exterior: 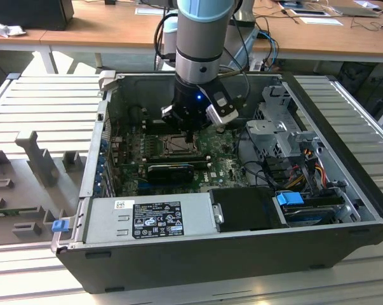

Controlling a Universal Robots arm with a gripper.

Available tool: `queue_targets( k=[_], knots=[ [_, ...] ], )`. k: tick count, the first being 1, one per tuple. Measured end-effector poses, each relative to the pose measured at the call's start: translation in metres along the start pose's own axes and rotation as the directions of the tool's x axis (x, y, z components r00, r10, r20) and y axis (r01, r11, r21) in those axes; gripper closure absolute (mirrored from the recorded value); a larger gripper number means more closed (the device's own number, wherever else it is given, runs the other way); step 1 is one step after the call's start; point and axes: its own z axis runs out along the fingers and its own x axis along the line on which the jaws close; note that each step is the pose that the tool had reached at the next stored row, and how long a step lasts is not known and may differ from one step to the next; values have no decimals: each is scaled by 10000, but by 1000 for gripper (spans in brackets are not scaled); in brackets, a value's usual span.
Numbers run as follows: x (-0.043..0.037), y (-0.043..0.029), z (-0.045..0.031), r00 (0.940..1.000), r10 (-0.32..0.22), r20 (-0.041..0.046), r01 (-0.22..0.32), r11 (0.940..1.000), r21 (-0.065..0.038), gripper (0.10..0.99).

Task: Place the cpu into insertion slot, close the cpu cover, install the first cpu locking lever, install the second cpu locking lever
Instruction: 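Install the second cpu locking lever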

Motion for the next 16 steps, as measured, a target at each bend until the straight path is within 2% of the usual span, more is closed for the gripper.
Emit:
queue_targets(
  k=[6, 10, 14, 16],
  knots=[
    [8, -126, -10, 10000, 0, -2, 0, 10000, -18, 980],
    [14, -196, -17, 10000, 2, -10, -2, 9999, -138, 980],
    [18, -264, -22, 10000, 2, -9, -2, 9999, -170, 980],
    [24, -279, -22, 10000, 0, 2, 0, 9995, -308, 980]
  ],
)
